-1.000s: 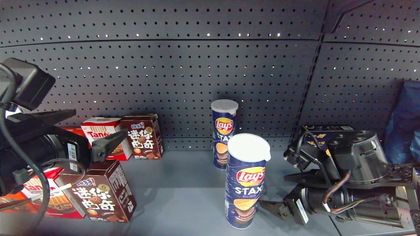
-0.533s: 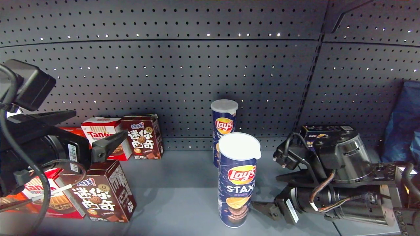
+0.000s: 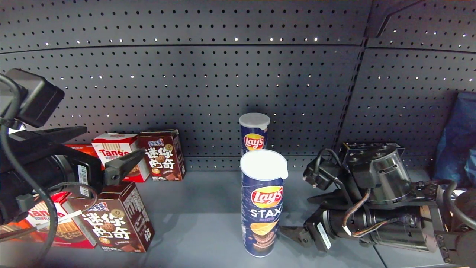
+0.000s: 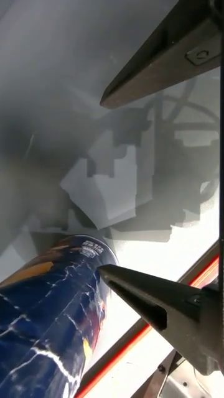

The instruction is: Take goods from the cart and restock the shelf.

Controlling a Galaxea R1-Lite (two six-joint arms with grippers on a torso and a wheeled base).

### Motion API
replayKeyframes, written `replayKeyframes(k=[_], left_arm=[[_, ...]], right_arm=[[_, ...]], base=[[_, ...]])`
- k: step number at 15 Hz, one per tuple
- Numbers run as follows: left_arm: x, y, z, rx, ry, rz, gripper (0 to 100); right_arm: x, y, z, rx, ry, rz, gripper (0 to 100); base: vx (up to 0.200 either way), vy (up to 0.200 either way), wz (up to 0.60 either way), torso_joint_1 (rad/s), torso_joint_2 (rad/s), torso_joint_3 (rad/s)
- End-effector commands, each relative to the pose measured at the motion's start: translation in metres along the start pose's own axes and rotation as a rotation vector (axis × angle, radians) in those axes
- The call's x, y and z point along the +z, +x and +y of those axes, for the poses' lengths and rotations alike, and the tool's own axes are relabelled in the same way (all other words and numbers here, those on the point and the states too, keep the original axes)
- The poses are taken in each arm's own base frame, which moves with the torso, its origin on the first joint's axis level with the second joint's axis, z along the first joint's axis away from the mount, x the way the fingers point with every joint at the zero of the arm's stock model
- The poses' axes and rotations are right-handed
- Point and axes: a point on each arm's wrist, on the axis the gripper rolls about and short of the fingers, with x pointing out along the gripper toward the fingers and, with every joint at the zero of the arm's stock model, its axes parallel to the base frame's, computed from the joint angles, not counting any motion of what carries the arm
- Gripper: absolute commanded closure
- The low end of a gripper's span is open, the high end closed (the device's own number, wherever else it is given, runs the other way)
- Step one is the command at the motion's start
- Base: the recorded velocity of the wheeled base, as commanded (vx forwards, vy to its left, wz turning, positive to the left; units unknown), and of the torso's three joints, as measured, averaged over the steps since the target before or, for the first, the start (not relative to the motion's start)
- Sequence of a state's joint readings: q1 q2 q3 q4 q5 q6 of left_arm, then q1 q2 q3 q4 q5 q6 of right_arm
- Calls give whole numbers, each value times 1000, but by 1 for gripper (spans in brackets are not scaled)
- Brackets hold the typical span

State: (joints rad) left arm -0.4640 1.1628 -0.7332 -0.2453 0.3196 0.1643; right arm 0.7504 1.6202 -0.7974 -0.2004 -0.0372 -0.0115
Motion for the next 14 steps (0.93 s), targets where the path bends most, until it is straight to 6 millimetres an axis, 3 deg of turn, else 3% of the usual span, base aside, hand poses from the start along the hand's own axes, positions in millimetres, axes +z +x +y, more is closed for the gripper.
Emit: replayKeyframes(k=[1, 3, 5, 7, 9, 11, 13, 14], left_arm=[[0, 0, 0, 2, 0, 2, 0], [0, -2, 1, 4, -8, -7, 0], [1, -21, 10, 26, -25, -54, 0], [-7, -38, 18, 58, -34, -79, 0], [-22, -73, 27, 123, -46, -133, 0], [-45, -104, 33, 241, -3, -158, 0], [-72, -128, 37, 301, 70, -178, 0], [-99, -136, 35, 319, 107, -167, 0]], right_arm=[[4, -14, -3, -14, 7, -42, 0], [15, -45, -13, -61, 51, -148, 0], [22, -87, -31, -162, 102, -279, 0], [16, -131, -52, -296, 160, -392, 0], [-8, -184, -63, -473, 216, -511, 0], [-44, -210, -54, -587, 245, -561, 0], [-83, -218, -43, -679, 271, -563, 0], [-112, -218, -34, -737, 288, -560, 0]], base=[[0, 0, 0, 0, 0, 0], [0, 0, 0, 0, 0, 0], [0, 0, 0, 0, 0, 0], [0, 0, 0, 0, 0, 0], [0, 0, 0, 0, 0, 0], [0, 0, 0, 0, 0, 0], [0, 0, 0, 0, 0, 0], [0, 0, 0, 0, 0, 0]])
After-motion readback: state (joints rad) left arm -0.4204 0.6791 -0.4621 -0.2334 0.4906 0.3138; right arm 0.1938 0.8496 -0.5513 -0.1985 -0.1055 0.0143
